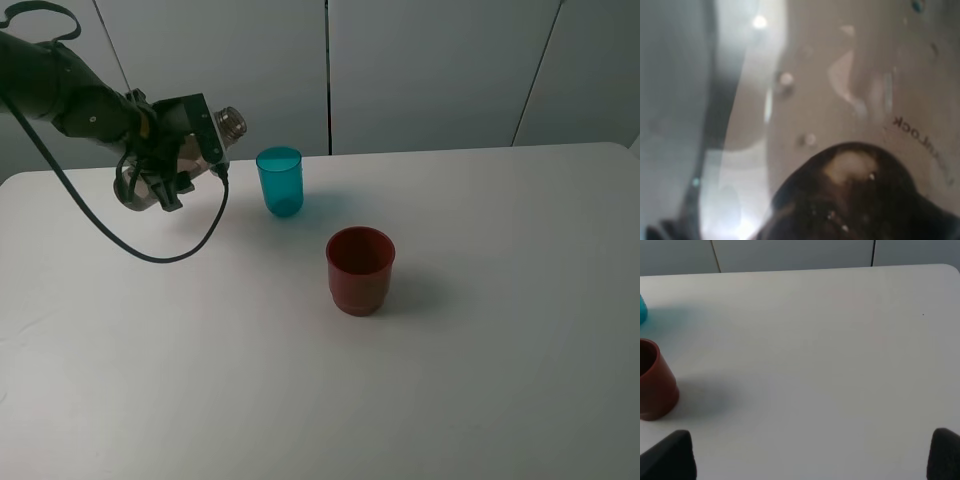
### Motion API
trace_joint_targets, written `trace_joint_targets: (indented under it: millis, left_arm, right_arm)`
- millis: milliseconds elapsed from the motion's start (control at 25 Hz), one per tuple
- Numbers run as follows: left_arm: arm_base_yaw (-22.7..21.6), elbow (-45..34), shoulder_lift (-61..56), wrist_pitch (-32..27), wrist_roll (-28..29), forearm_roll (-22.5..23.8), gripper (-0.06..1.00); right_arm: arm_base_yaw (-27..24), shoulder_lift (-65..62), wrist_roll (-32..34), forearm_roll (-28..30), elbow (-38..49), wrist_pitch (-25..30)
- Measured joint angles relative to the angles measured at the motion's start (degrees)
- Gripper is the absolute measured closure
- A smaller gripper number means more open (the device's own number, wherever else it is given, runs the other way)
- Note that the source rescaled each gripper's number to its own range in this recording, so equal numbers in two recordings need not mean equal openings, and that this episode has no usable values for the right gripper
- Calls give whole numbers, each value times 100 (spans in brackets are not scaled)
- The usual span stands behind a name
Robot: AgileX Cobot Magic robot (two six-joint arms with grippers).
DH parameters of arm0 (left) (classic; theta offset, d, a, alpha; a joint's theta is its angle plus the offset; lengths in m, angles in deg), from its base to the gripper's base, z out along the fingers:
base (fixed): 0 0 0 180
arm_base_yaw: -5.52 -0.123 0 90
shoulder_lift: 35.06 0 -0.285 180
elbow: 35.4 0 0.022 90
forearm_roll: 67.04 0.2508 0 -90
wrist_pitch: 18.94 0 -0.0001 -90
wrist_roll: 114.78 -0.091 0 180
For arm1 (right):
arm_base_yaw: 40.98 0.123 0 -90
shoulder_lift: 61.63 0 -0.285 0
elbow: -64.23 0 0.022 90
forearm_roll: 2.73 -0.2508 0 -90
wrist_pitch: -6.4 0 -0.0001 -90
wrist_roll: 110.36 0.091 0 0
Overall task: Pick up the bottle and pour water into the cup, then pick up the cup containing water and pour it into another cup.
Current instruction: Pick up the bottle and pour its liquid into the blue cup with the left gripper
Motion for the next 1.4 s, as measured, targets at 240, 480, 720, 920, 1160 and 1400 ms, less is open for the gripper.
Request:
trace_joint_targets:
  millis: [240, 480, 720, 920, 1160, 1400]
  left_arm:
    - [222, 435, 237, -596, 59, 363, 91]
    - [423, 643, 426, -891, 154, 596, 91]
    - [533, 715, 426, -1076, 224, 980, 91]
    - [548, 715, 426, -1168, 303, 1157, 91]
    - [563, 715, 436, -1296, 438, 1439, 91]
    - [563, 715, 472, -1330, 779, 1789, 91]
  right_arm:
    - [0, 0, 0, 0, 0, 0]
    - [0, 0, 0, 0, 0, 0]
    - [0, 0, 0, 0, 0, 0]
    - [0, 0, 0, 0, 0, 0]
    - [0, 0, 0, 0, 0, 0]
    - [0, 0, 0, 0, 0, 0]
